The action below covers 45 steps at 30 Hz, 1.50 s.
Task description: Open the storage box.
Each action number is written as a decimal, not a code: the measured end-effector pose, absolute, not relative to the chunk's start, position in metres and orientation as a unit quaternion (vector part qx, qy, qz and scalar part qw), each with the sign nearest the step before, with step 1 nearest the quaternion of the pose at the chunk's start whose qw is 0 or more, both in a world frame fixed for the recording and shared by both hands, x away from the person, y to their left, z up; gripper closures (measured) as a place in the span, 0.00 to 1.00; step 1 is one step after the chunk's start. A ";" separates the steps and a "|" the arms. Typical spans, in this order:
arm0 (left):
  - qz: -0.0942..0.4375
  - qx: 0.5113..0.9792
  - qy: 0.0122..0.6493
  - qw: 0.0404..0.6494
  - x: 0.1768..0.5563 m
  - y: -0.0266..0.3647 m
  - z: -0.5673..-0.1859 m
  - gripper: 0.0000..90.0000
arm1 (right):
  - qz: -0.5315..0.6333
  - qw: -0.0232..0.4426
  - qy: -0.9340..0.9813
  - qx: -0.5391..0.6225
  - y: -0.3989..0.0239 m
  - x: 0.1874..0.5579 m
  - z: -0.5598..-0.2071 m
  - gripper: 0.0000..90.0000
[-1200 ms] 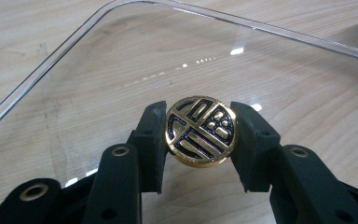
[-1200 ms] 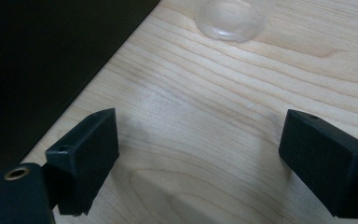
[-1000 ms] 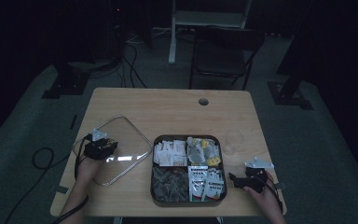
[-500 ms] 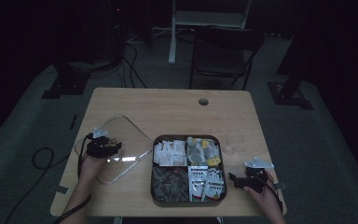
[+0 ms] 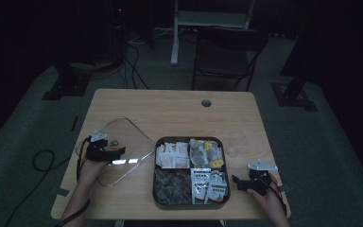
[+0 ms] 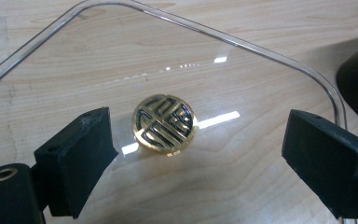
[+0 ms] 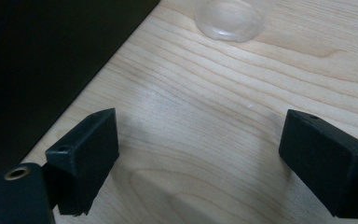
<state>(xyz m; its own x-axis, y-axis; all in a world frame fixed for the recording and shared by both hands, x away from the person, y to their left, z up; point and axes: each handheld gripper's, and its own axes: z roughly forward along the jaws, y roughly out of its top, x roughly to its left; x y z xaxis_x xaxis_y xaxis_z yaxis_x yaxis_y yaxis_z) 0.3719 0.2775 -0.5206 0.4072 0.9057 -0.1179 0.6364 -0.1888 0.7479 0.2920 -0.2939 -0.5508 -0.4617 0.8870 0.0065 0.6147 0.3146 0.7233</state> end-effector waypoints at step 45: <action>0.134 0.834 0.333 0.419 0.290 0.212 -0.528 0.01 | 0.338 0.202 0.785 0.478 -0.294 0.292 -0.551 0.12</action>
<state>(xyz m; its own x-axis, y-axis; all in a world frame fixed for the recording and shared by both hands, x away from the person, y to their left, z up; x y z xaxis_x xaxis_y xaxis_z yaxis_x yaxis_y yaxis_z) 0.2896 0.2117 -0.5280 0.7429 0.6670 -0.0561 0.4427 -0.4268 0.7886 0.2920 -0.2939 -0.5508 -0.4616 0.8870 0.0065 0.6144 0.3144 0.7236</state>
